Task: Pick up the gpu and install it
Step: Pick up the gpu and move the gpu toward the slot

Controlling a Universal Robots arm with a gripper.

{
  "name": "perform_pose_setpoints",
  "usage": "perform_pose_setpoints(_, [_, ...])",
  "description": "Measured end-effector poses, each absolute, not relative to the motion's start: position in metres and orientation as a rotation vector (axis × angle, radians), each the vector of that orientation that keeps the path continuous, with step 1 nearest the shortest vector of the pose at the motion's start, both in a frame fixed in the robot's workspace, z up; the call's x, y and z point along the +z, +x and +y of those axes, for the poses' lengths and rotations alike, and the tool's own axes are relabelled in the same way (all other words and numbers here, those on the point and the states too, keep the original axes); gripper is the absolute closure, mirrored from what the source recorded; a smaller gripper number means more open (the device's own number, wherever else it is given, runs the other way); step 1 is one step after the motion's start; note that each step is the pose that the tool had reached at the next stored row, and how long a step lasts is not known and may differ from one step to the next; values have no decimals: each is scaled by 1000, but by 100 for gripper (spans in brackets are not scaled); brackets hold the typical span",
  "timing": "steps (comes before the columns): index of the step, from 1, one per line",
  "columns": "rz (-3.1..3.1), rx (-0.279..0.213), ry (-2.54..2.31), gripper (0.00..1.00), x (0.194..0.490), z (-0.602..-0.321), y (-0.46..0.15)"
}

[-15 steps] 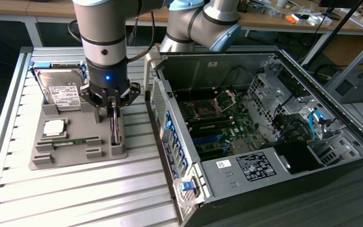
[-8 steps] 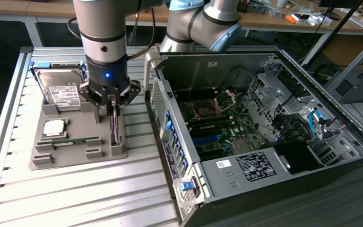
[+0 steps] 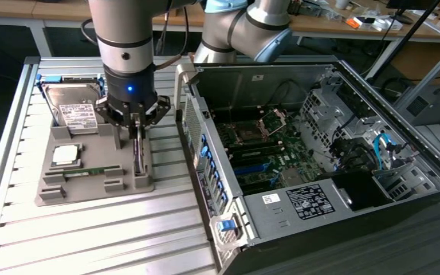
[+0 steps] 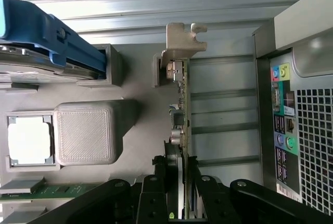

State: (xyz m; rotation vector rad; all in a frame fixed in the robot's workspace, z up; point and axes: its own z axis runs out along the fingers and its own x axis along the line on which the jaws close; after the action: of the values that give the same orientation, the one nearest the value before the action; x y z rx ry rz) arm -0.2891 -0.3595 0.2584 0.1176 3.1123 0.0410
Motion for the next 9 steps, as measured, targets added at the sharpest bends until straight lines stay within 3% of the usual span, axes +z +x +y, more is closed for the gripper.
perform_pose_setpoints(9, [3112, 41, 118, 73, 277, -360, -289])
